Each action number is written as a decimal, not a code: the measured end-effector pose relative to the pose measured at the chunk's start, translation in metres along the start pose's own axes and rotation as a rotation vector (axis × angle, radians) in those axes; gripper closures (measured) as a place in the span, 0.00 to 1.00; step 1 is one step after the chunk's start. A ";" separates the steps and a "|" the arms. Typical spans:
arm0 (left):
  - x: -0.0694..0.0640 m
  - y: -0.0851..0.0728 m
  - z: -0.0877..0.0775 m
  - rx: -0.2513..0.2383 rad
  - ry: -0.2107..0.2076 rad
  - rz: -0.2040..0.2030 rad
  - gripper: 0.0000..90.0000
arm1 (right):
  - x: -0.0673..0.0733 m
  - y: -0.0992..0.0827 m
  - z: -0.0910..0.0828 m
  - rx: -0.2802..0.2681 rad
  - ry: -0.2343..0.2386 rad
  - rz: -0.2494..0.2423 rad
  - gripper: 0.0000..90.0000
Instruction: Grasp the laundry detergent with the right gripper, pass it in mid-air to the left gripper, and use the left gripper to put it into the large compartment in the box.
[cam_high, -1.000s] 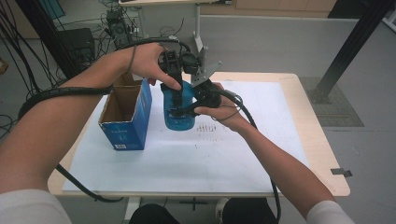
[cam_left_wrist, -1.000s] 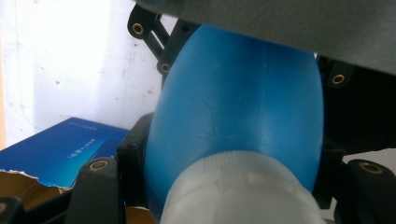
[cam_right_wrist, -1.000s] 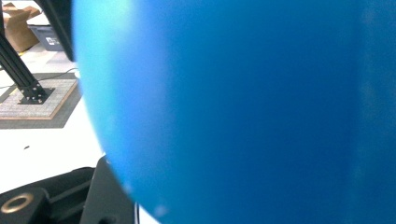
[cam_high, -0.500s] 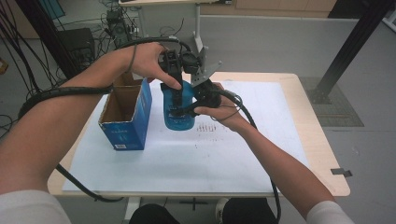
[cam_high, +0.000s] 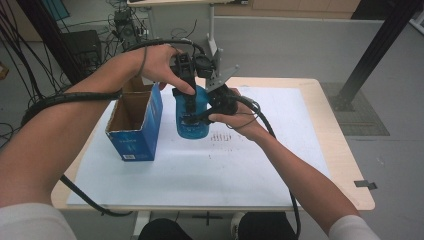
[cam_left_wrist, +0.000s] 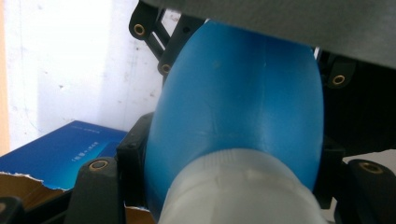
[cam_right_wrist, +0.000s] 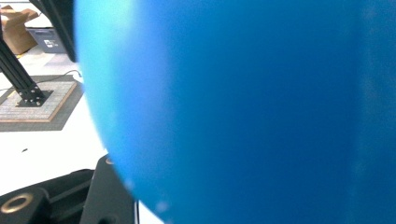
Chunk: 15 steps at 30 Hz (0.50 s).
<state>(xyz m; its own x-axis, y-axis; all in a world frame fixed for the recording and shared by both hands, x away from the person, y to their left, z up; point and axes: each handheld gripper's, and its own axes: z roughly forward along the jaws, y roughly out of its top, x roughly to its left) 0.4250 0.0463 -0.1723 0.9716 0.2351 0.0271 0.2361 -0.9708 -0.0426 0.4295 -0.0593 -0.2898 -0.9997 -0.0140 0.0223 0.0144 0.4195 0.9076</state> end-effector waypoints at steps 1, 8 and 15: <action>0.000 0.000 0.000 0.002 -0.003 0.003 0.39 | 0.000 0.000 0.000 0.001 0.000 0.000 0.49; 0.000 -0.002 0.000 -0.005 0.004 -0.008 0.39 | 0.000 0.000 0.001 -0.002 0.002 0.001 0.49; 0.000 -0.001 0.000 0.006 -0.005 -0.011 0.40 | 0.000 0.000 0.002 -0.003 0.009 0.001 0.49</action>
<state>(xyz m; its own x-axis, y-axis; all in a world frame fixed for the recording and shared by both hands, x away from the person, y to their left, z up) 0.4248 0.0476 -0.1727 0.9689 0.2464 0.0231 0.2473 -0.9677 -0.0483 0.4295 -0.0578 -0.2904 -0.9994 -0.0214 0.0271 0.0157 0.4165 0.9090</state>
